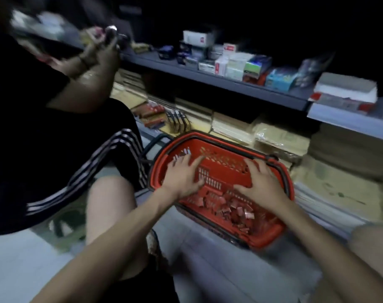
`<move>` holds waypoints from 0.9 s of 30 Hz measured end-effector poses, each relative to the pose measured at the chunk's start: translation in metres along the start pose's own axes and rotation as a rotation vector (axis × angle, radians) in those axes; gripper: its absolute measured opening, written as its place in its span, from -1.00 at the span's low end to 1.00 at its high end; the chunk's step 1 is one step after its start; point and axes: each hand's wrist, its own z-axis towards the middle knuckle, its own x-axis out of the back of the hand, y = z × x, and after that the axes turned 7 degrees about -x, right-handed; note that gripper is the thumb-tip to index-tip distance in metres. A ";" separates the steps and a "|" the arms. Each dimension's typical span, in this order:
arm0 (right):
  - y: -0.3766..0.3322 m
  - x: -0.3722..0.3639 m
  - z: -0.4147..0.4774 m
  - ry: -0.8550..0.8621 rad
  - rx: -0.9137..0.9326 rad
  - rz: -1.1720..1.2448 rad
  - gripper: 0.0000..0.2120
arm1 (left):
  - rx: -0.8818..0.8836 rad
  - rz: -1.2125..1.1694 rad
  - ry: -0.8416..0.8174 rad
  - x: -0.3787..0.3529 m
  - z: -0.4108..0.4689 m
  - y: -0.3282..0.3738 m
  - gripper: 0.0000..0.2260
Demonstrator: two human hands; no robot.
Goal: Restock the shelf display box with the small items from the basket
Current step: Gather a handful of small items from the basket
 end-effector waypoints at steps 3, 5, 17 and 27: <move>0.002 0.006 -0.004 -0.012 -0.007 -0.033 -0.04 | 0.003 0.037 -0.001 0.015 -0.011 -0.008 -0.32; 0.002 0.011 -0.004 -0.017 0.000 -0.085 -0.02 | -0.007 0.062 0.015 0.022 -0.011 -0.008 -0.32; -0.002 0.020 0.001 -0.073 0.059 -0.300 0.01 | -0.198 0.084 0.044 0.023 0.000 0.002 -0.34; 0.034 -0.028 0.037 -0.249 0.099 -0.458 0.00 | -0.081 0.059 -0.087 -0.034 0.027 -0.031 -0.30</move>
